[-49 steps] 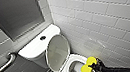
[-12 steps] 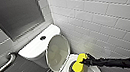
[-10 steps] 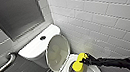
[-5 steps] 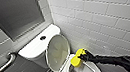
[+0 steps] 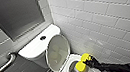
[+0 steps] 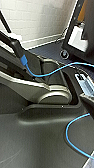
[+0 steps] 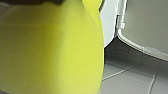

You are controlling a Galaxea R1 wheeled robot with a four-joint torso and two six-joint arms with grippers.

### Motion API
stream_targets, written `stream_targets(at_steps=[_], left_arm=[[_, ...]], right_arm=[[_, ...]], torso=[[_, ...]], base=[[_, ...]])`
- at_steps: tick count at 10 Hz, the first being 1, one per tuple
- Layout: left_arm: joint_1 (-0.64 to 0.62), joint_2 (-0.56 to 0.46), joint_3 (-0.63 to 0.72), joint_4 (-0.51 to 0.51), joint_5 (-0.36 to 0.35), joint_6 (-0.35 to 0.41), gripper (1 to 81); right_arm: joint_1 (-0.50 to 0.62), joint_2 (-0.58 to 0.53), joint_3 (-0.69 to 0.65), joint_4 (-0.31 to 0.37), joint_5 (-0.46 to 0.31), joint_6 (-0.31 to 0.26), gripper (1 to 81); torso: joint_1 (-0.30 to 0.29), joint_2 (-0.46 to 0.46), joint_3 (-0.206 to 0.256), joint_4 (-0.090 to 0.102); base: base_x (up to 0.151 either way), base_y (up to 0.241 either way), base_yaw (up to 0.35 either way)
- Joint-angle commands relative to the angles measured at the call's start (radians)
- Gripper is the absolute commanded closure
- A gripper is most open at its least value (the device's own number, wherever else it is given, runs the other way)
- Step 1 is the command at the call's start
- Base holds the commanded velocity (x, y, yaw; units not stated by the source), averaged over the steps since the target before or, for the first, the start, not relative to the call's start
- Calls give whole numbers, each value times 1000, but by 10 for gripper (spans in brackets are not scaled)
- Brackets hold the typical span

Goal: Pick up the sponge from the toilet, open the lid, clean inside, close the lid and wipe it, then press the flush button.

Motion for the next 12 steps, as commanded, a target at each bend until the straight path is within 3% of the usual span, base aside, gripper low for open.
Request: stream_targets(at_steps=[1,3,8,12], left_arm=[[28,-15,42,11,89,5,10],[28,-10,43,13,89,10,10],[28,-16,52,16,87,11,10],[27,-4,52,17,72,11,10]], right_arm=[[68,-187,225,-8,37,39,811],[23,-297,348,-7,60,45,811],[-146,-412,424,-10,164,66,811],[-238,-538,608,-16,181,63,811]], torso=[[0,0,0,0],[0,0,0,0],[0,0,0,0],[0,0,0,0]], base=[[0,0,0],[0,0,0],[0,0,0],[0,0,0]])
